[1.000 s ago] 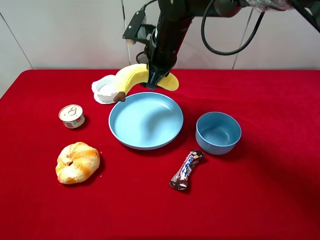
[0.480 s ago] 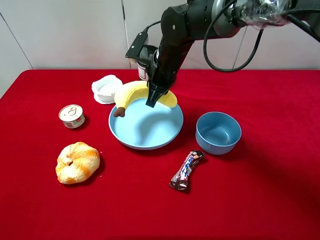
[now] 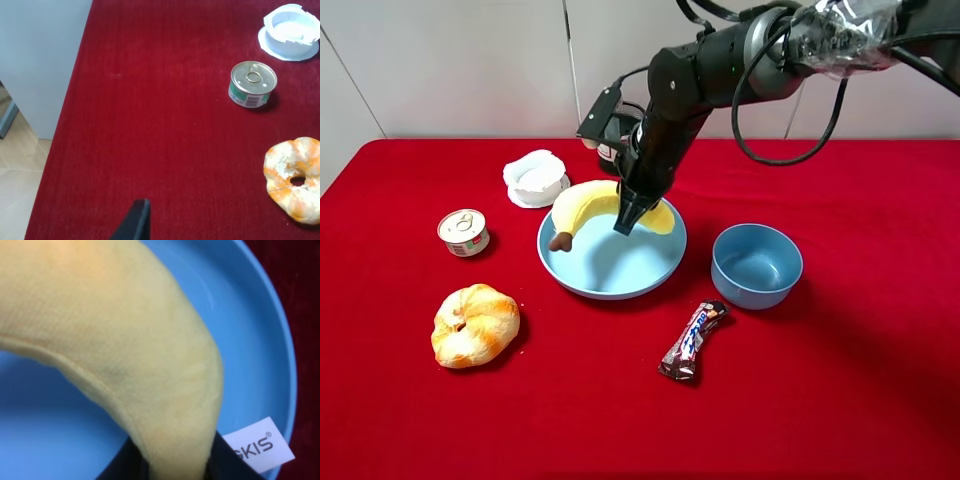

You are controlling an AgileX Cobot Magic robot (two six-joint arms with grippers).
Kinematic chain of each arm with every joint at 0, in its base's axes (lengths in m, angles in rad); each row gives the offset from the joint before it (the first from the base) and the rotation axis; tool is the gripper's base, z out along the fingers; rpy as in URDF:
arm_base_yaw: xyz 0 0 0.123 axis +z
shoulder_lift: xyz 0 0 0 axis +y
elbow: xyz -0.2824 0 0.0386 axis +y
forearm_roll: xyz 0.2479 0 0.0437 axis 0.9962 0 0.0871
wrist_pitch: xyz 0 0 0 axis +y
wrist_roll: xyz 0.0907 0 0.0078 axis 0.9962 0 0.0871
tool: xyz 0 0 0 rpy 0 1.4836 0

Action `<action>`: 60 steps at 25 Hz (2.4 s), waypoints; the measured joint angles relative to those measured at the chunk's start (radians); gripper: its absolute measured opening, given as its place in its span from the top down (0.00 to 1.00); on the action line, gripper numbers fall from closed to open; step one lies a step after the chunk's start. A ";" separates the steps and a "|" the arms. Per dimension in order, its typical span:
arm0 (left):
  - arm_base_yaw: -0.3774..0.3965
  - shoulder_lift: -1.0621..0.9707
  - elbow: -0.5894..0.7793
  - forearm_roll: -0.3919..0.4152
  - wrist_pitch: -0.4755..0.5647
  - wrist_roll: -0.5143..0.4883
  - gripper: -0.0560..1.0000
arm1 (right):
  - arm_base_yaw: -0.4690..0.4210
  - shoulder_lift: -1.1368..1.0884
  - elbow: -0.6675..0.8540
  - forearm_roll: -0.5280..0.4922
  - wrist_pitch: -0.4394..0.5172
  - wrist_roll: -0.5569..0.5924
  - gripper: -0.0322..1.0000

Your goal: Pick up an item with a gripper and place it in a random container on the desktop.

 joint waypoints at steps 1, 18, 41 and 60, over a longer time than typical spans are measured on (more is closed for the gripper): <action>0.000 0.000 0.000 0.000 0.000 0.000 0.02 | 0.000 0.000 0.007 0.000 -0.005 0.000 0.87; 0.000 0.000 0.000 0.000 0.000 0.000 0.02 | 0.000 0.046 0.024 0.011 -0.029 0.000 0.87; 0.000 0.000 0.000 0.000 0.000 0.000 0.02 | 0.000 0.046 0.024 0.012 -0.030 0.000 0.64; 0.000 0.000 0.000 0.000 0.000 0.000 0.02 | 0.000 0.044 0.024 0.011 -0.030 0.048 0.30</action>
